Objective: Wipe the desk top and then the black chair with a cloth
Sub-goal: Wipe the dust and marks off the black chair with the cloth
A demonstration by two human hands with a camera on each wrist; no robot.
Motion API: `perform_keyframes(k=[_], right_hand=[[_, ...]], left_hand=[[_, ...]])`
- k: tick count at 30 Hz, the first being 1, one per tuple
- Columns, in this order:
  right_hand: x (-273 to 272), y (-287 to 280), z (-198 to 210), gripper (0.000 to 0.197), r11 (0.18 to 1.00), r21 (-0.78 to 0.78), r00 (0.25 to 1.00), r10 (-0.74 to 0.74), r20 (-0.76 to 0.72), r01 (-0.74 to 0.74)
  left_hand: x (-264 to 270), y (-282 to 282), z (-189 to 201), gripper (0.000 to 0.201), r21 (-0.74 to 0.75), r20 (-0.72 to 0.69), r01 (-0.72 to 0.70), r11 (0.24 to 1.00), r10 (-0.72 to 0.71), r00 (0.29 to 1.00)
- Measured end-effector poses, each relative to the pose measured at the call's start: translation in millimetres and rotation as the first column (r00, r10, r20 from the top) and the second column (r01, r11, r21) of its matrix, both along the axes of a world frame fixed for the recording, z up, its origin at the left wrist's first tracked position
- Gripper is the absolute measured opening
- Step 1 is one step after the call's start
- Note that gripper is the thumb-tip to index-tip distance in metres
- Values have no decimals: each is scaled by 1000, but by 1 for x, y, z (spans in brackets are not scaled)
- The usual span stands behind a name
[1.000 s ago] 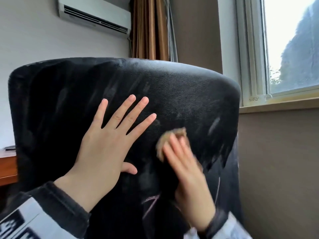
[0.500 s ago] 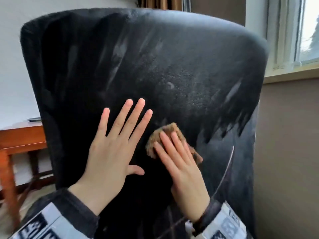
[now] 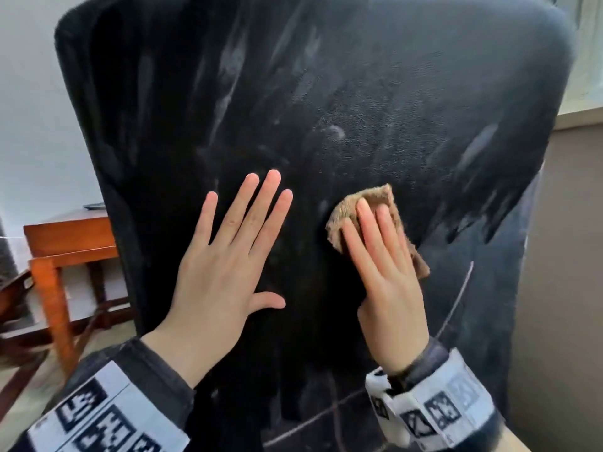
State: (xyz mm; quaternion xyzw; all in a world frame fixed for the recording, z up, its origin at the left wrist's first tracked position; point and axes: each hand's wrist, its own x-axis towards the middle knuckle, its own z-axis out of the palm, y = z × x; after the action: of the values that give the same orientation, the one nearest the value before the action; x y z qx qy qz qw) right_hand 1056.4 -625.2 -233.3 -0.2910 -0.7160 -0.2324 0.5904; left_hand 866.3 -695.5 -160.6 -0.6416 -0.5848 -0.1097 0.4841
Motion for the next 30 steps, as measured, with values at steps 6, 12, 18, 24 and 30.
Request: perform_keyframes(k=[6, 12, 18, 24, 30], right_hand=[[-32, 4, -90, 43, 895, -224, 788, 446, 425, -386], [26, 19, -1, 61, 997, -46, 996, 65, -60, -68], [4, 21, -127, 61, 976, -201, 997, -76, 23, 79], [53, 38, -35, 79, 993, -81, 993, -93, -68, 88], [29, 20, -141, 67, 980, -133, 988, -145, 56, 151]], left_hand=[[2, 3, -1, 129, 3, 12, 15, 1000, -15, 1000], [29, -7, -8, 135, -17, 108, 77, 997, -75, 991], [63, 15, -36, 147, -91, 112, 54, 994, -44, 993], [60, 19, -34, 140, -69, 155, 121, 990, -109, 982], [59, 18, -36, 136, -63, 154, 131, 989, -120, 981]])
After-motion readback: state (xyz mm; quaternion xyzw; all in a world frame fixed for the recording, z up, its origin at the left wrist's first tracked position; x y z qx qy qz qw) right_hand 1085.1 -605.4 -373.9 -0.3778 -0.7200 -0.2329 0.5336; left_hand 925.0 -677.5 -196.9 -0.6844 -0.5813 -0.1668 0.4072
